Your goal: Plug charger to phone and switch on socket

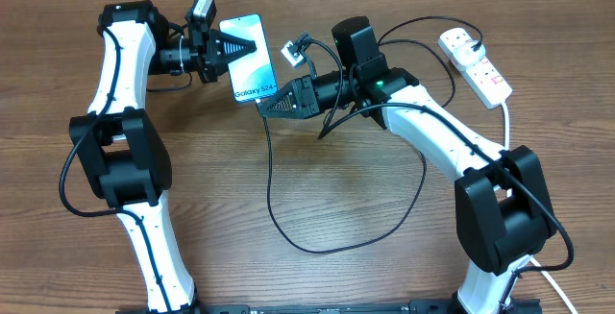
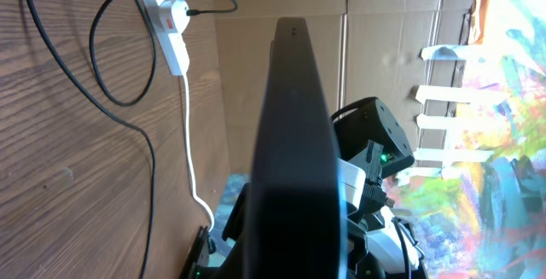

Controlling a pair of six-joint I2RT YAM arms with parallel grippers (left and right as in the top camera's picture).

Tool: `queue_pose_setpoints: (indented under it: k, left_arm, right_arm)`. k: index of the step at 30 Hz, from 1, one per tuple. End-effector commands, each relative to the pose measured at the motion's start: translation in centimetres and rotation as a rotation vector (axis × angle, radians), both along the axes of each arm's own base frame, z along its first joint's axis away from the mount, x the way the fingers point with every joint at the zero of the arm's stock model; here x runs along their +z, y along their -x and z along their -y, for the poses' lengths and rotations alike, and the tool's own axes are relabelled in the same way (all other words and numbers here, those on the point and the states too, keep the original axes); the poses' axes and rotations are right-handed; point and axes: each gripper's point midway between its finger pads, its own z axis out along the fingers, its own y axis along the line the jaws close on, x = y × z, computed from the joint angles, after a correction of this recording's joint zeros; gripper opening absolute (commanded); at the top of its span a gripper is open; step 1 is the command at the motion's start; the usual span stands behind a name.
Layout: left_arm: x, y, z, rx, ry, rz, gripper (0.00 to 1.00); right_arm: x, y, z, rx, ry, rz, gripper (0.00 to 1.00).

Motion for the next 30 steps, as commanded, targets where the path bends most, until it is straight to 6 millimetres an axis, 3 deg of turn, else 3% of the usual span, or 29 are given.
queue_pose_setpoints:
  k: [1, 16, 30]
  left_arm:
    - [0.8, 0.1, 0.5, -0.002, 0.026, 0.016, 0.04]
    - [-0.7, 0.6, 0.4, -0.031, -0.059, 0.007, 0.04]
    - [-0.8, 0.7, 0.6, -0.038, -0.068, 0.004, 0.04]
  right_arm:
    - [0.9, -1.7, 0.1, -0.084, 0.022, 0.048, 0.04]
    - [1.0, -1.3, 0.1, -0.087, 0.027, -0.042, 0.04]
    - [0.7, -1.7, 0.1, -0.122, 0.05, -0.091, 0.04]
